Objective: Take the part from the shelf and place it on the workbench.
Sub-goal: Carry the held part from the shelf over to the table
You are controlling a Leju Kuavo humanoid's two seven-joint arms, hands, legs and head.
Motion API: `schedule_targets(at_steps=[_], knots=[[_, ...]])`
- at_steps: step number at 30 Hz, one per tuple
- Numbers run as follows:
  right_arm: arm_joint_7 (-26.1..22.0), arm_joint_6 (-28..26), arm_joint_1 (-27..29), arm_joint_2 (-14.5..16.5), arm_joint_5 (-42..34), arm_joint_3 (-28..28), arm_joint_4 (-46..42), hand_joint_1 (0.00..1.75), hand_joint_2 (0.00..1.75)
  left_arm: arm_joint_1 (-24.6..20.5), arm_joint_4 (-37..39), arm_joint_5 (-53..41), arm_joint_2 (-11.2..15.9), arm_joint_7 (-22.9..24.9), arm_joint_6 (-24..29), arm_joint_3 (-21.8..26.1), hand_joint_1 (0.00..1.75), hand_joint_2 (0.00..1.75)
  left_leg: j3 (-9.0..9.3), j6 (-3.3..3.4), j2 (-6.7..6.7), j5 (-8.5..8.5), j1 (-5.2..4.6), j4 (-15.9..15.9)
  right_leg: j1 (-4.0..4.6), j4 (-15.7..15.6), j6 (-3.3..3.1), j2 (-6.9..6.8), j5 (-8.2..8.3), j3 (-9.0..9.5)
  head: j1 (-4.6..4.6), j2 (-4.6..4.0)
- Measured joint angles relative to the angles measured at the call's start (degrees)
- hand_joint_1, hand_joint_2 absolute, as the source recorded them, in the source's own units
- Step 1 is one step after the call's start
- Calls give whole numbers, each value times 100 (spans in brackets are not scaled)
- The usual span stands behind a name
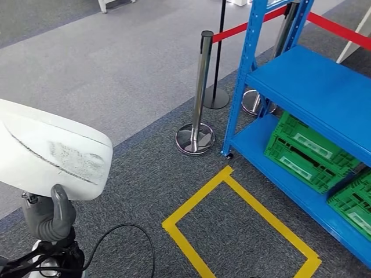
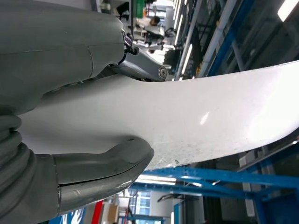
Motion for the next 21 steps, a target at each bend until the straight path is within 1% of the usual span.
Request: schedule_targets(at_steps=[1,2,3,4,5,6,7,8,9,10,11,12,13,14,15,16,17,18,19,20,21], knots=[[14,-1,-1,1,55,26,0,0,175,0,-1,-3,-7,0,7,-1,175,175,44,27,59,3,-27,-118,13,-2,27,-53,-9,4,2,0],[27,-2,-5,1,105,56,0,0,175,4,-3,-5,-12,1,12,1,175,175,37,54,36,-5,-47,-141,22,-6,56,-111,-15,9,4,0],[41,-3,-14,1,144,87,-1,0,175,12,-7,-8,-16,-1,16,3,175,175,28,85,-25,9,-47,-153,20,-19,85,-170,-20,23,6,1],[53,-3,-29,0,173,114,-1,0,175,20,-13,-9,-21,0,19,5,175,175,33,120,-86,28,-41,-180,11,-4,117,-145,-51,21,9,0],[61,-3,-43,-1,198,139,-1,0,175,17,-21,-12,-26,2,20,7,175,175,39,157,-143,49,-29,-209,2,86,142,-31,-129,-19,21,1],[66,-3,-56,-1,224,167,-1,0,175,10,-28,-15,-32,6,20,8,175,175,46,190,-201,70,-13,-235,-6,292,162,135,-261,-116,40,1],[72,-2,-62,-3,249,194,-1,0,175,4,-34,-20,-40,11,20,8,175,175,44,213,-256,84,-3,-245,-13,632,170,331,-441,-286,61,1],[73,0,-62,-4,265,217,-1,0,175,-3,-37,-25,-45,16,20,9,175,175,34,228,-316,90,-1,-244,-13,1029,173,460,-614,-481,76,1],[74,2,-66,-6,278,232,-1,0,175,-1,-37,-28,-50,26,21,10,175,175,28,236,-384,94,-3,-240,-10,1380,175,515,-726,-664,85,1],[74,7,-72,-8,286,240,-1,0,175,3,-37,-31,-55,35,22,11,175,175,26,239,-455,95,-7,-236,-7,1577,175,537,-737,-779,84,1],[75,11,-79,-8,296,251,-1,0,175,7,-37,-33,-58,43,25,13,175,175,26,240,-532,96,-8,-229,-6,1541,173,549,-625,-784,83,1],[78,16,-87,-8,307,268,-1,0,175,10,-37,-35,-62,50,33,14,175,175,28,238,-615,95,-6,-216,-9,1287,168,576,-419,-685,84,1],[85,24,-88,-8,321,289,-1,0,175,11,-38,-37,-66,52,42,16,175,175,27,229,-697,89,0,-195,-19,897,162,665,-197,-519,84,1],[91,29,-80,-8,333,310,1,0,175,12,-40,-39,-70,53,51,19,175,175,11,211,-777,82,-3,-164,-35,522,159,809,-46,-353,85,1],[95,34,-76,-8,343,328,1,0,175,14,-42,-43,-73,56,59,22,175,175,-16,185,-853,78,-2,-135,-48,251,152,934,34,-219,82,1],[99,38,-72,-8,350,344,2,0,175,17,-45,-45,-74,58,63,25,175,175,-48,152,-919,83,2,-114,-53,116,141,1024,40,-149,80,1],[100,43,-71,-8,356,356,2,0,175,25,-49,-47,-75,60,65,28,175,175,-79,113,-985,99,7,-110,-47,92,121,1035,20,-126,78,2],[100,48,-79,-8,364,366,2,0,175,36,-51,-49,-74,62,69,34,175,175,-101,77,-1049,120,19,-115,-45,84,86,973,33,-116,75,1],[100,51,-86,-9,375,374,2,0,175,50,-55,-49,-73,61,74,43,175,175,-118,47,-1040,121,23,-105,-46,69,48,900,51,-113,76,1],[100,49,-96,-11,387,378,2,0,175,59,-61,-49,-72,60,79,51,175,175,-155,19,-942,73,18,-35,-49,53,11,828,66,-105,63,1],[100,43,-98,-13,399,382,2,0,175,62,-67,-50,-71,60,84,58,175,175,-238,-7,-788,-41,13,150,-54,37,-21,745,74,-94,50,0]])
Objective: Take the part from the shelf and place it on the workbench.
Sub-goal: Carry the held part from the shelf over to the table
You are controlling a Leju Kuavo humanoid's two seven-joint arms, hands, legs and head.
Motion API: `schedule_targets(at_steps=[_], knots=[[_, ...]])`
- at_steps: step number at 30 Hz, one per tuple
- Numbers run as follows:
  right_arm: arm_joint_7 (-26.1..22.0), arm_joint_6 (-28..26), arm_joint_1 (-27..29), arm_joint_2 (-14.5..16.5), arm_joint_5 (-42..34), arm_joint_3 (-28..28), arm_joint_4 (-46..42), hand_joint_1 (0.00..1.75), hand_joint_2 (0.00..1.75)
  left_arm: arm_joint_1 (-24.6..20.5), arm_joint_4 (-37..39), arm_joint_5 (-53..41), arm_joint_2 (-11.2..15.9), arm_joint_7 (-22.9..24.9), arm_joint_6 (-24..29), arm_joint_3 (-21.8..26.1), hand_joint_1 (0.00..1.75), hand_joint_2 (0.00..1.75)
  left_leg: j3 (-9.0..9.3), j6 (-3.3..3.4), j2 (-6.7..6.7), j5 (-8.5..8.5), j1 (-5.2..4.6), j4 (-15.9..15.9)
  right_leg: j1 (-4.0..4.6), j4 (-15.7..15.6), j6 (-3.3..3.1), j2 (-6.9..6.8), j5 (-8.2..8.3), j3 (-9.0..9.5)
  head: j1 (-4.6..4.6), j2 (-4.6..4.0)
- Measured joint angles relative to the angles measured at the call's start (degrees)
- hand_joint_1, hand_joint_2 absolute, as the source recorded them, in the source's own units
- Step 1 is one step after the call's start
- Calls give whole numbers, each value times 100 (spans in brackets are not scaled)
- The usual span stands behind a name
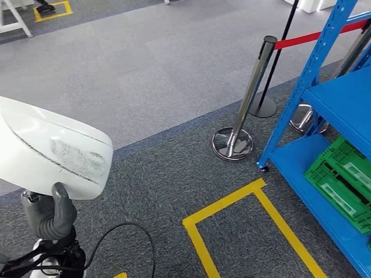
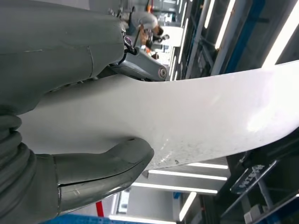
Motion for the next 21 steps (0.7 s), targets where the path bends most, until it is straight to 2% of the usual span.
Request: schedule_targets(at_steps=[2,3,4,5,6,7,9,10,11,13,14,16,17,18,19,20,21], knots=[[0,-11,10,-2,14,16,0,0,175,7,-9,-2,1,0,8,3,175,175,-304,-48,317,-358,7,671,17,-6,-39,-178,-11,16,-27,1],[0,-11,17,-3,19,27,0,0,175,14,-9,-2,1,1,11,3,175,175,-470,-67,374,-508,21,1034,25,-5,-49,-269,-21,20,-27,0],[1,-11,19,-3,32,39,0,0,175,26,-9,-4,1,0,14,3,175,175,-577,-78,395,-571,33,1272,30,-4,-53,-357,-30,24,-27,0],[2,-11,17,-4,54,54,0,0,175,36,-9,-6,2,1,15,4,175,175,-603,-82,407,-541,42,1340,33,-4,-54,-438,-41,30,-28,-1],[4,-11,12,-4,91,79,0,0,175,44,-10,-9,2,1,16,5,175,175,-508,-77,430,-397,48,1167,35,-4,-51,-520,-55,43,-27,-1],[6,-11,7,-4,141,109,0,0,175,51,-13,-14,3,1,20,5,175,175,-328,-62,502,-195,45,828,37,-4,-43,-599,-73,64,-28,0],[8,-11,5,-4,238,176,0,0,175,51,-22,-24,1,2,29,5,175,175,44,-16,795,71,-6,103,58,-2,-3,-734,-116,105,-30,1],[9,-11,5,-4,278,206,0,0,175,49,-31,-31,-1,3,32,5,175,175,138,19,915,103,-39,-99,74,-4,28,-796,-133,115,-29,1],[9,-10,6,-3,308,241,0,0,175,50,-39,-37,-2,5,32,7,175,175,161,52,965,80,-70,-181,88,-11,60,-860,-145,123,-28,1],[8,-9,-2,-2,352,317,-1,0,175,64,-56,-46,-2,8,32,16,175,175,145,125,849,80,-91,-224,97,-41,120,-1003,-163,157,-22,0],[7,-9,-13,-2,363,354,-3,0,175,75,-64,-49,-3,8,31,21,175,175,157,157,775,92,-83,-256,89,-30,149,-968,-196,166,-15,-1],[5,-9,-31,-2,371,401,-5,0,175,77,-79,-52,-11,9,25,28,175,175,194,222,639,115,-50,-312,68,286,188,-651,-409,28,15,1],[2,-8,-29,-2,369,412,-7,0,175,77,-85,-54,-18,10,21,30,175,175,206,247,576,120,-38,-324,58,630,195,-433,-577,-154,30,1],[-6,-7,-28,-2,361,416,-7,0,175,73,-87,-54,-22,13,19,31,175,175,207,265,508,119,-35,-324,57,1037,196,-296,-739,-373,36,1],[-13,-5,-34,-2,352,417,-7,0,175,74,-87,-54,-28,14,17,31,175,175,208,277,438,118,-38,-322,60,1386,196,-238,-836,-578,38,1],[-18,-4,-44,-2,344,418,-7,0,175,77,-87,-55,-33,14,17,31,175,175,214,282,362,116,-43,-321,63,1580,192,-211,-827,-717,35,1],[-20,-4,-55,-2,338,419,-7,0,175,77,-86,-55,-37,14,17,32,175,175,225,284,283,114,-46,-319,65,1561,186,-197,-708,-753,34,1]])
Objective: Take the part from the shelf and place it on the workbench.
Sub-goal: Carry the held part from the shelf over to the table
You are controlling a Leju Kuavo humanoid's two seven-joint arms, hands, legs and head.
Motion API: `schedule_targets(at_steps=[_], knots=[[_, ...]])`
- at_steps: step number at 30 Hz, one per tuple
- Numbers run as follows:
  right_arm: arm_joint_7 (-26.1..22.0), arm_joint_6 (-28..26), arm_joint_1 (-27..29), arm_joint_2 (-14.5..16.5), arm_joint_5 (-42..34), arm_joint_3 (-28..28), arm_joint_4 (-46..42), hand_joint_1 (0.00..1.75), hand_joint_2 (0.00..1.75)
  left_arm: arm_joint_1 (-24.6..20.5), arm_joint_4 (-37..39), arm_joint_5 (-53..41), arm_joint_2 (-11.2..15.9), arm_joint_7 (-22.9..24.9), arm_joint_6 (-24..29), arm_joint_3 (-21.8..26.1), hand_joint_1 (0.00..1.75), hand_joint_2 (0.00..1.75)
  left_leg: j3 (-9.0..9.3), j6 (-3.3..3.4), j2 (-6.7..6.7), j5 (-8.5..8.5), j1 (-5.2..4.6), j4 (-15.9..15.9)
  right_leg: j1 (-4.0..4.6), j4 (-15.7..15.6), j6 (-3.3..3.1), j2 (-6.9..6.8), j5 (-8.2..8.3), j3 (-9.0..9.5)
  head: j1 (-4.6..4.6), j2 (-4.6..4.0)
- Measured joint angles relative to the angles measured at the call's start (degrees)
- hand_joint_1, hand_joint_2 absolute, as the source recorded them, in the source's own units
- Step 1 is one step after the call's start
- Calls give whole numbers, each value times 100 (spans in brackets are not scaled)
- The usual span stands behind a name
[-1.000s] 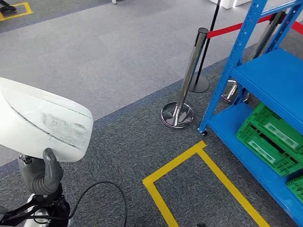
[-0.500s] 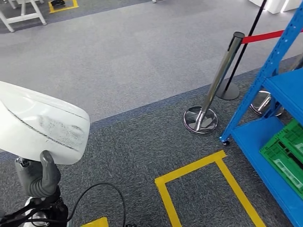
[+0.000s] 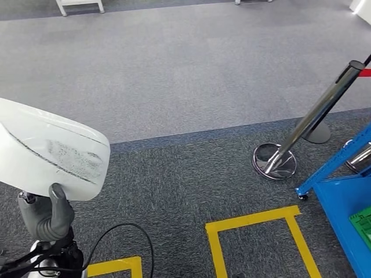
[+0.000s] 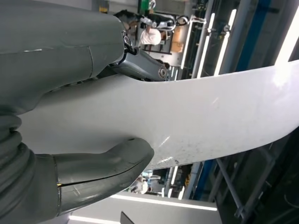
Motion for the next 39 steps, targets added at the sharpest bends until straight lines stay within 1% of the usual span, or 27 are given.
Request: schedule_targets(at_steps=[2,4,5,6,7,8,10,12,13,14,15,16,17,18,20,21,23,25,27,29,30,31,32,34,36,38,39], knots=[[5,0,-3,0,-1,3,1,0,175,1,0,0,-6,0,0,1,175,175,26,-6,-170,-8,2,7,-6,-612,-27,99,468,208,2,-1],[10,0,12,0,-5,5,3,0,175,0,-1,-1,-8,0,0,1,175,175,8,-38,-321,-24,-4,44,-30,-1273,-52,343,758,478,2,-1],[14,2,15,0,-7,5,4,0,175,0,-2,-1,-9,-1,0,1,175,175,-16,-66,-384,-23,1,60,-37,-1440,-61,432,789,557,-1,0],[17,5,16,0,-8,6,5,0,175,5,-2,-2,-9,-2,0,1,175,175,-41,-98,-442,-14,8,65,-36,-1486,-70,454,765,590,-3,1],[17,12,14,2,-7,7,4,0,175,13,-2,-2,-8,-3,0,1,175,175,-59,-132,-502,1,18,61,-37,-1517,-89,400,767,620,-6,0],[14,21,12,8,-1,8,4,0,175,23,-2,-2,-8,-4,0,1,175,175,-70,-164,-480,-6,17,70,-41,-1543,-114,336,782,637,-7,-1],[5,33,19,20,20,13,3,0,175,23,-2,-3,-5,-4,0,-1,175,175,-172,-229,-239,-164,6,303,-55,-1600,-173,186,803,682,-33,-2],[2,35,38,23,40,24,3,0,175,18,-2,-3,-5,-4,0,-4,175,175,-471,-292,42,-506,26,953,-48,-1615,-211,21,789,711,-59,-2],[2,35,47,23,48,30,3,0,175,21,-2,-2,-5,-2,0,-5,175,175,-648,-321,90,-649,47,1316,-45,-1614,-218,-68,777,716,-57,-1],[2,35,50,22,54,34,3,0,175,26,-2,-3,-5,0,1,-6,175,175,-768,-343,110,-710,70,1559,-43,-1613,-220,-154,764,722,-60,-1],[2,37,49,22,63,38,3,0,175,29,-2,-4,-4,2,4,-6,175,175,-789,-361,125,-660,91,1599,-44,-1612,-217,-235,751,731,-60,-1],[3,39,45,22,72,42,3,0,175,30,-2,-6,-3,4,8,-6,175,175,-695,-371,159,-506,108,1412,-44,-1611,-210,-311,735,750,-61,-1],[3,42,41,22,81,48,3,0,175,30,-2,-8,-3,4,13,-5,175,175,-507,-373,238,-297,118,1052,-44,-1611,-197,-379,715,778,-61,-1],[6,47,39,22,96,59,3,0,175,28,-2,-7,-2,3,19,-4,175,175,-300,-366,404,-143,101,662,-32,-1610,-175,-441,690,807,-61,-1],[15,62,38,22,139,95,3,0,175,26,-2,8,0,-6,27,2,175,175,-52,-301,657,-11,54,157,4,-1606,-116,-554,640,853,-55,-1],[21,70,32,22,164,116,3,0,175,32,-2,25,2,-14,30,11,175,175,-32,-261,701,-38,25,94,19,-1610,-86,-613,622,871,-52,-1],[31,82,6,20,199,145,2,0,175,51,-7,56,7,-27,31,41,175,175,-37,-175,569,-30,25,60,11,-1622,-20,-689,582,904,-46,-1],[37,88,-12,18,212,162,1,0,175,54,-20,69,10,-45,28,69,175,175,-10,-94,435,-12,53,17,-14,-1449,31,-450,433,843,-25,-1],[29,93,-9,14,211,175,1,0,175,51,-30,75,10,-62,24,80,175,175,3,-41,301,-7,66,1,-23,-819,39,-112,117,535,8,-2],[17,94,-29,9,213,184,1,0,175,56,-29,89,9,-67,22,91,175,175,6,-20,159,-13,54,4,-15,-119,36,-16,-111,149,17,-2],[14,94,-43,7,218,190,1,0,175,60,-29,98,9,-69,22,98,175,175,12,-16,81,-16,49,7,-12,10,30,-7,-86,51,16,-2],[15,94,-53,3,226,198,1,0,175,62,-29,111,9,-71,21,108,175,175,21,-17,0,-18,46,10,-11,-82,20,0,53,61,17,-2],[17,95,-52,-1,236,210,1,0,175,64,-29,120,9,-73,16,117,175,175,30,-23,-86,-22,48,16,-14,-364,7,29,273,164,16,-2],[21,105,-36,-9,251,235,1,0,175,64,-28,127,9,-81,-10,140,175,175,24,-54,-246,-38,50,46,-39,-1083,-11,263,657,446,15,-2],[23,127,-22,-13,257,252,2,0,175,59,-28,126,9,-90,-49,155,175,175,-27,-113,-376,-35,55,78,-57,-1454,-25,462,740,623,13,-2],[25,150,-24,-12,267,265,1,0,175,58,-28,122,11,-88,-77,161,175,175,-66,-179,-490,-6,69,81,-51,-1502,-60,409,718,674,9,-1],[23,160,-31,-12,272,272,-1,0,175,58,-28,119,12,-84,-89,166,175,175,-81,-212,-462,-21,69,101,-54,-1516,-86,348,729,684,8,-1]])
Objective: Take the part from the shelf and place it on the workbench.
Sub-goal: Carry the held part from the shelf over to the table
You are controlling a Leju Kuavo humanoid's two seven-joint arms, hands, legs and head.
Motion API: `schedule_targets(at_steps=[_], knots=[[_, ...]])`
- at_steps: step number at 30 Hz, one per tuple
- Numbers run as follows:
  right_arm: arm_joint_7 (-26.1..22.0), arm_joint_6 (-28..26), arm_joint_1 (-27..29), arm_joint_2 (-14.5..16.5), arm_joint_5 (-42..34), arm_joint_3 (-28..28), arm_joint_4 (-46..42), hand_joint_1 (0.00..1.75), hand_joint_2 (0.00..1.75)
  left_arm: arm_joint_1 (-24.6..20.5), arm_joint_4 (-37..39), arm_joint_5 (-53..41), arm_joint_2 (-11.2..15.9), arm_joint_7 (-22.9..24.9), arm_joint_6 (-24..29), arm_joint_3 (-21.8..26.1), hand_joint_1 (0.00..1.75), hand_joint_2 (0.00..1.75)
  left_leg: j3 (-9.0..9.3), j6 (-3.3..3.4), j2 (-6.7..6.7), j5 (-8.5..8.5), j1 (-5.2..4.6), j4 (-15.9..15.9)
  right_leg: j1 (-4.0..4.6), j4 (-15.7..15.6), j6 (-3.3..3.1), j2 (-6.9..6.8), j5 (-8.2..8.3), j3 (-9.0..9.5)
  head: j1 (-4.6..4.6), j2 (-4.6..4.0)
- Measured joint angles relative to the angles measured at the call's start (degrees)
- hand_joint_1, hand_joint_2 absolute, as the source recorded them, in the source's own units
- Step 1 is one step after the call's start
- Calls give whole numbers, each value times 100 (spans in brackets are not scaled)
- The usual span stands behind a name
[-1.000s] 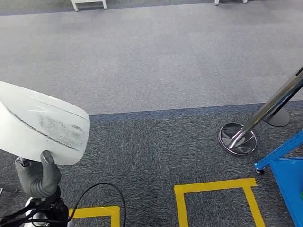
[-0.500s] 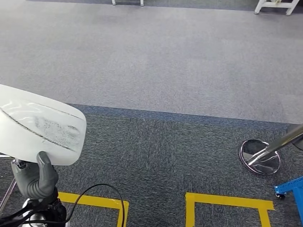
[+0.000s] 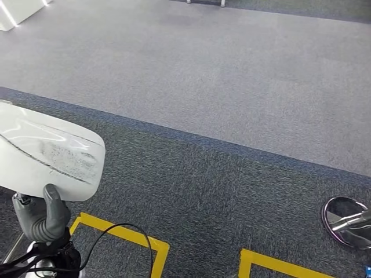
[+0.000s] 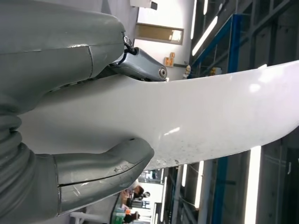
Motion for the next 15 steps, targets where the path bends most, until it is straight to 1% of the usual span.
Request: schedule_targets(at_steps=[1,2,3,4,5,6,7,8,9,10,11,12,13,14,15], knots=[[0,5,-3,-1,7,5,-1,0,175,-9,0,-4,1,4,-8,5,175,175,-38,-29,97,-61,-5,89,-6,-15,-33,-68,6,15,-20,0],[-1,9,0,-2,13,9,-2,0,175,-23,0,-8,1,8,-14,9,175,175,-122,-57,235,-175,-9,279,-11,-29,-68,-148,7,31,-33,-1],[-2,11,7,-4,17,11,-3,0,175,-34,1,-9,1,10,-17,14,175,175,-266,-83,402,-340,-8,594,-3,-34,-95,-233,-1,45,-51,-1],[-3,11,15,-6,21,12,-3,0,175,-45,2,-10,1,14,-19,16,175,175,-444,-103,503,-510,0,973,6,-33,-118,-316,-14,54,-66,-1],[-3,10,19,-7,23,13,-3,0,175,-46,4,-10,1,18,-19,19,175,175,-615,-117,552,-636,10,1324,14,-33,-128,-401,-26,62,-65,-1],[-3,10,20,-8,24,13,-3,0,175,-42,7,-10,1,22,-19,22,175,175,-720,-126,576,-670,18,1538,20,-32,-132,-486,-40,74,-67,-1],[-3,9,17,-9,25,13,-3,0,175,-39,9,-10,1,28,-19,24,175,175,-717,-126,591,-588,23,1527,24,-32,-133,-565,-57,92,-67,-1],[-3,9,14,-9,27,13,-3,0,175,-37,10,-10,2,38,-19,26,175,175,-601,-116,620,-409,24,1293,29,-32,-131,-643,-77,120,-67,-1],[-3,9,12,-9,31,14,-3,0,175,-37,11,-11,3,48,-19,29,175,175,-411,-89,706,-191,15,912,34,-32,-126,-711,-100,152,-67,0],[-3,9,11,-8,36,15,-3,0,175,-43,11,-14,4,60,-19,32,175,175,-218,-57,842,-49,-18,541,47,-33,-110,-775,-126,176,-67,0],[-3,10,11,-8,45,16,-3,0,175,-55,11,-20,4,69,-24,33,175,175,-73,-21,962,28,-50,245,61,-32,-87,-829,-151,193,-69,-1],[-4,12,11,-8,56,19,-3,0,175,-64,11,-31,5,74,-29,34,175,175,-5,9,1051,36,-83,86,76,-34,-60,-888,-170,203,-64,0],[-5,14,8,-8,66,22,-3,0,175,-68,11,-43,5,78,-34,37,175,175,5,30,1066,0,-109,39,88,-40,-32,-949,-184,211,-61,0],[-8,16,1,-8,77,27,-3,0,175,-68,11,-56,6,77,-39,43,175,175,-3,54,1010,3,-109,7,93,-47,-6,-1010,-194,229,-61,1],[-12,18,-8,-9,87,35,-4,0,175,-62,11,-69,7,77,-40,51,175,175,2,78,950,15,-95,-19,88,-46,22,-1016,-217,237,-54,1]])
